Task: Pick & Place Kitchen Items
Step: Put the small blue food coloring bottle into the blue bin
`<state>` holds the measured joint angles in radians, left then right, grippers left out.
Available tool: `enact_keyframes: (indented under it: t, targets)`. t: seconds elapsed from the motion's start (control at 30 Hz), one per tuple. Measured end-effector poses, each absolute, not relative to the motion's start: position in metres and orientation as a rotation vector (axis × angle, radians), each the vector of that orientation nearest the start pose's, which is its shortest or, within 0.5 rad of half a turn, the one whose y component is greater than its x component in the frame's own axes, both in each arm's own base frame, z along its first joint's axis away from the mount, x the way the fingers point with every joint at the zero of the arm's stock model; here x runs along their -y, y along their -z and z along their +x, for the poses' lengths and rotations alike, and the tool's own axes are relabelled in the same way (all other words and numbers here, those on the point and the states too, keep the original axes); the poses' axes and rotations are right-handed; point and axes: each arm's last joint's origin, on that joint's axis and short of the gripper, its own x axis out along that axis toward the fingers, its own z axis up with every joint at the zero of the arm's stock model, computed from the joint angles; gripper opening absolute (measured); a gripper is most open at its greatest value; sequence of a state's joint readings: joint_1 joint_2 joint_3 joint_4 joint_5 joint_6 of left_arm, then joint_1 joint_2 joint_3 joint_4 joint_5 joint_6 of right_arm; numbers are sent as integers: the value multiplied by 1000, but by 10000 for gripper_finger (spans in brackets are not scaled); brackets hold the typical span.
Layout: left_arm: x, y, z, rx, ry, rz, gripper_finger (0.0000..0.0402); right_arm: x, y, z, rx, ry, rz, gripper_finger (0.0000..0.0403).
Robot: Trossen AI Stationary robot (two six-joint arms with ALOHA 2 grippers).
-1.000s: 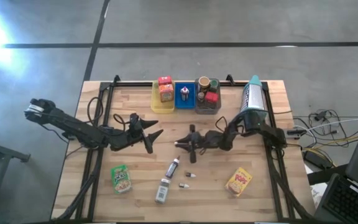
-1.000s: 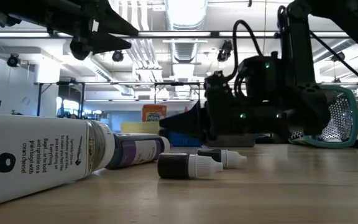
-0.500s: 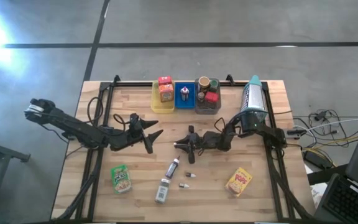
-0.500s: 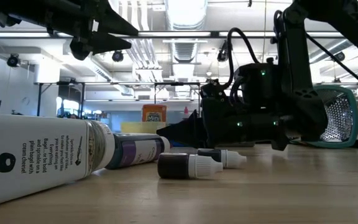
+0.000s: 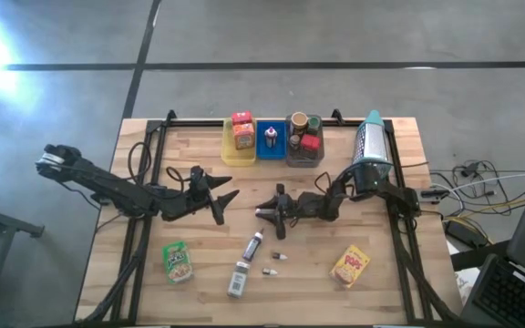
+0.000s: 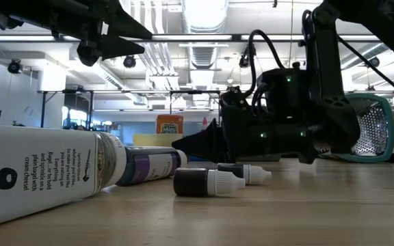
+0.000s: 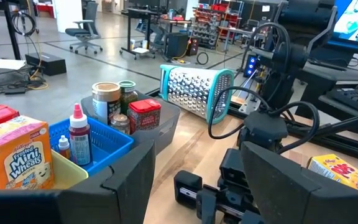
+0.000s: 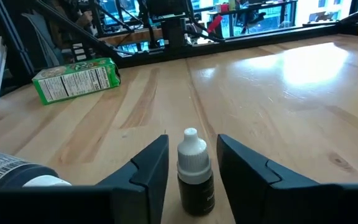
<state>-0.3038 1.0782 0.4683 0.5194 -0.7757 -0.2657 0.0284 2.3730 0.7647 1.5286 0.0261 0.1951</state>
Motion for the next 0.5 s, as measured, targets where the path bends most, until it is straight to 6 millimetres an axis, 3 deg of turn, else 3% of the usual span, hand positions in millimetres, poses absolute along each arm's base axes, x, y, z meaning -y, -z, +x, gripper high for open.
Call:
enact_keyframes:
  t: [0.17, 0.37, 0.5]
  targets:
    - [46, -237, 214, -16, -478, -213, 243, -9, -40, 357, -81, -2, 189, 141]
    - [46, -236, 214, -20, -478, -213, 243, -9, -68, 350, -33, -7, 155, 130]
    - [46, -236, 214, -19, -477, -215, 243, -9, -84, 348, -137, 1, 139, 118]
